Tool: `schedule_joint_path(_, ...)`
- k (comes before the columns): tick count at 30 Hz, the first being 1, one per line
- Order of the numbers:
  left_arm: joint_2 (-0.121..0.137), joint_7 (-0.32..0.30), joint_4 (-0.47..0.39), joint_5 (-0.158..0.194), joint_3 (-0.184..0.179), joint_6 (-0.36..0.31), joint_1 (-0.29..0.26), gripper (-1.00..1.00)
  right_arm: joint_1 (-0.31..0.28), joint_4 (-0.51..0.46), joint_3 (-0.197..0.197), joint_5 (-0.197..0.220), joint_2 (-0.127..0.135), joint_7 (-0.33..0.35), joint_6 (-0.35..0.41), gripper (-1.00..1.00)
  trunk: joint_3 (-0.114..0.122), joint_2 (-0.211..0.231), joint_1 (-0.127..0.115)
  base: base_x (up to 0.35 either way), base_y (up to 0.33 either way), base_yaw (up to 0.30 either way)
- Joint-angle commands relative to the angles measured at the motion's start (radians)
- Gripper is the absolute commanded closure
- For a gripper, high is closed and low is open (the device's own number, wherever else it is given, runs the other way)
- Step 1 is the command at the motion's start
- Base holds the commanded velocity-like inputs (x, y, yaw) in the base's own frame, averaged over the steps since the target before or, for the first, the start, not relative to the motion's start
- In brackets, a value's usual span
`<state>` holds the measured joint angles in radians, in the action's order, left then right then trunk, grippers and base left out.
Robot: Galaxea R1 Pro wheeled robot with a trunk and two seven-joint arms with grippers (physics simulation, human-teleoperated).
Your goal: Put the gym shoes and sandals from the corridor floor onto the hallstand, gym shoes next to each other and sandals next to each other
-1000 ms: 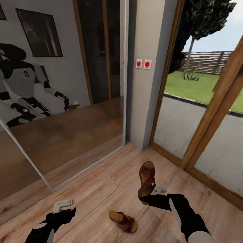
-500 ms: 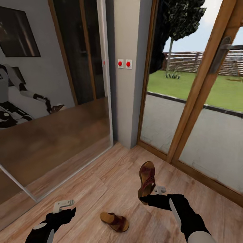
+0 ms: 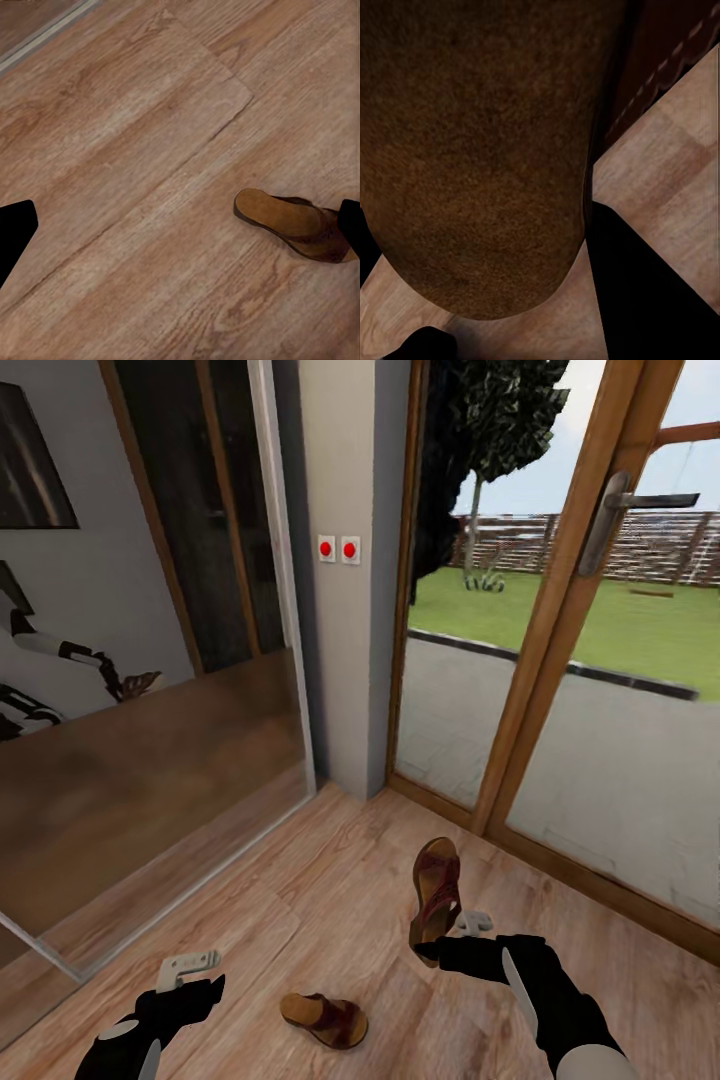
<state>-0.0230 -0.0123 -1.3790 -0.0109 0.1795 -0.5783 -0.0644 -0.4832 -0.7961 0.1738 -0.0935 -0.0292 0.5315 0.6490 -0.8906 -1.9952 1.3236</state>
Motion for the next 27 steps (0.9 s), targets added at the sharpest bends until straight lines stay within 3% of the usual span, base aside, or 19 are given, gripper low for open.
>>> schedule_joint_path(1,0.000,0.000,0.000,0.000,0.000,0.000,0.000,-1.00,0.000,0.000,0.000,0.003,0.000,-0.002,0.001,1.00,0.000,0.000,0.000,0.000,0.000,-0.121)
schedule_joint_path(11,0.000,0.000,0.000,0.000,0.000,0.000,0.000,-1.00,0.000,0.000,0.000,0.003,-0.001,-0.002,0.001,1.00,0.006,0.000,0.000,0.000,0.036,-0.275)
schedule_joint_path(27,0.000,0.000,0.000,0.000,0.000,0.000,0.000,-1.00,0.000,0.000,0.000,0.003,-0.001,-0.002,0.001,1.00,0.018,0.000,0.000,0.000,0.219,-0.293)
